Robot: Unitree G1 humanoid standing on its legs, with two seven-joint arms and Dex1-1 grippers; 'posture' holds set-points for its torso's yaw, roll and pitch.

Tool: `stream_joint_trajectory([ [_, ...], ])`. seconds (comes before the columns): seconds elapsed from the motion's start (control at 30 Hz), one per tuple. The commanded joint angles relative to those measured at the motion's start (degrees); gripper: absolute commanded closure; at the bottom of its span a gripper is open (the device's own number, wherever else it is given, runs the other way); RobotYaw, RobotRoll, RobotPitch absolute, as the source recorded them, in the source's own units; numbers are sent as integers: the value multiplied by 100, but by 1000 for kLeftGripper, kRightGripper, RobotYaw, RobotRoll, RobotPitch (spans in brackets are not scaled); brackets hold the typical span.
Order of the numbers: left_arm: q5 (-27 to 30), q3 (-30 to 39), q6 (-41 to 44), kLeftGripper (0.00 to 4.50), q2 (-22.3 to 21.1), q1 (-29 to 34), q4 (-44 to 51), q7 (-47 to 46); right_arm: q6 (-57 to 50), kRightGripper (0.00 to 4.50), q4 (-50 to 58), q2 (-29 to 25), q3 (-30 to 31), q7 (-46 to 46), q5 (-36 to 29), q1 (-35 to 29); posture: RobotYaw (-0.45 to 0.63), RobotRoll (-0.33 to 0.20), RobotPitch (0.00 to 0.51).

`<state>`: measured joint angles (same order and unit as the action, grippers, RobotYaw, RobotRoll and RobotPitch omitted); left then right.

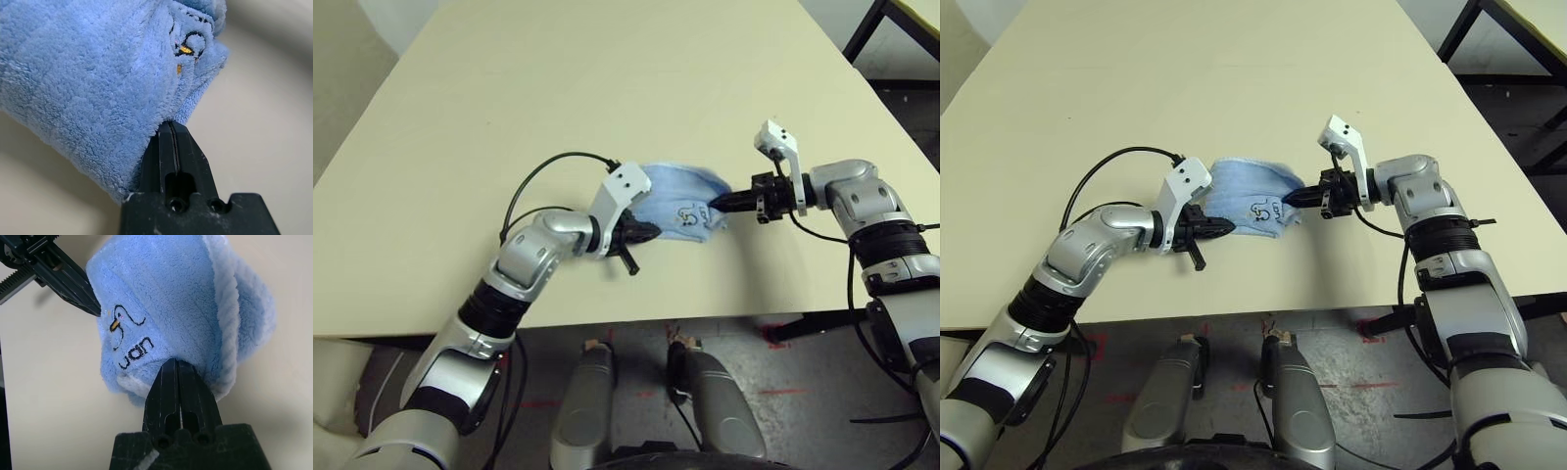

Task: Fold the towel and set it aside.

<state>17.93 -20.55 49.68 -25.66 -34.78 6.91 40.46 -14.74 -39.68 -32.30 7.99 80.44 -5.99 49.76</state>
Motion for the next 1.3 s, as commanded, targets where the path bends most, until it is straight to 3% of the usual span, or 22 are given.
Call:
stream_joint_trajectory([
  [0.03, 339, 347, 42, 3855, 21, 124, 481, 205, -609, 3758, 270, -135, -349, 469, -601, 195, 160, 0, 179],
  [0.2, 779, 749, -87, 1988, -221, 319, 1212, 606, -1875, 1892, 150, -629, -563, 954, -1077, 731, 161, 0, 174],
  [0.37, 1090, 1138, -233, 100, -597, 570, 1720, 907, -2606, 54, -956, -958, -664, 419, -906, 1349, 171, 0, 168],
  [0.63, 1165, 1719, -764, 41, -1071, 818, 1666, 1153, -3677, 18, -1988, -674, -605, -147, -730, 1536, 184, 0, 162],
  [1.03, 895, 2217, -2050, 41, -1991, 1604, 1286, 1839, -4349, 18, -2333, 181, -1002, -752, -975, 1449, 217, 0, 165],
  [1.3, 891, 2218, -2166, 41, -2020, 1575, 1195, 1826, -4725, 18, -2487, 657, -1499, -1393, -1206, 1494, 232, 0, 164],
])
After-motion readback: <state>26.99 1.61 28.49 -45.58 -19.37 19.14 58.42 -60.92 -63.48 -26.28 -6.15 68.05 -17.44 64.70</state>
